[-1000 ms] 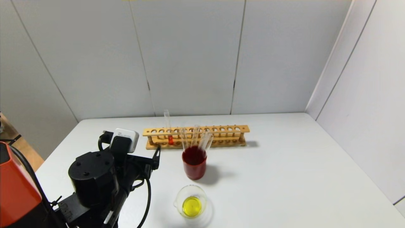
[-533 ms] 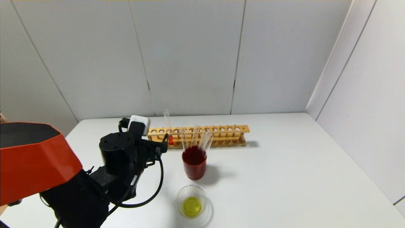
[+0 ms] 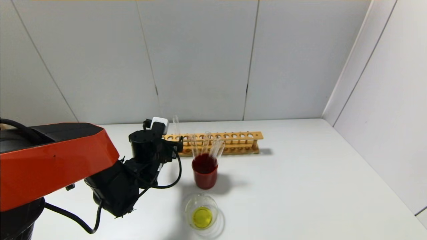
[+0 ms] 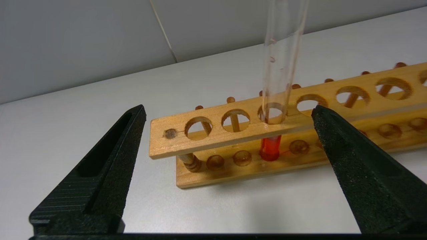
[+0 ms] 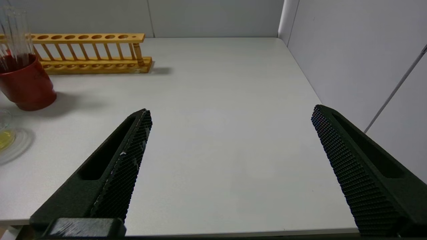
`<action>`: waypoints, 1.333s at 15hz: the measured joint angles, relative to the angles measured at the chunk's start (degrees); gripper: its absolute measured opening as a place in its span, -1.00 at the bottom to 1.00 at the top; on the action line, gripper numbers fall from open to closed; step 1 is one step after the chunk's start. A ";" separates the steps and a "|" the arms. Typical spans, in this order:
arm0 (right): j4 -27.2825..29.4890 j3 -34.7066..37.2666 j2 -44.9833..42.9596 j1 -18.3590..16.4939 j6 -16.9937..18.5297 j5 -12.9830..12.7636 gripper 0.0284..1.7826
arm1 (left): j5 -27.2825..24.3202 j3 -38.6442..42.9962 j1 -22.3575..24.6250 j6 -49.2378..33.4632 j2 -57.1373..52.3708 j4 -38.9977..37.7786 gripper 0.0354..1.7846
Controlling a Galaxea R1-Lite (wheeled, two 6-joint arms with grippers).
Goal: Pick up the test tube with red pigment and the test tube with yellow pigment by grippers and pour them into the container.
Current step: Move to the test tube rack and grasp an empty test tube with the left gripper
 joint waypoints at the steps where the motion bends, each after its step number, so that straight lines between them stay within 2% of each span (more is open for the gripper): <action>1: 0.00 0.00 0.00 0.00 0.00 0.00 0.96 | -0.28 -1.71 0.33 -0.21 1.02 0.94 0.96; 11: 0.00 0.00 0.00 0.00 0.00 0.00 0.96 | -1.02 -15.80 1.97 -0.39 5.33 11.30 0.96; 20: 0.00 0.00 0.00 0.00 0.00 0.00 0.96 | -1.01 -18.02 2.54 -0.41 7.06 11.97 0.96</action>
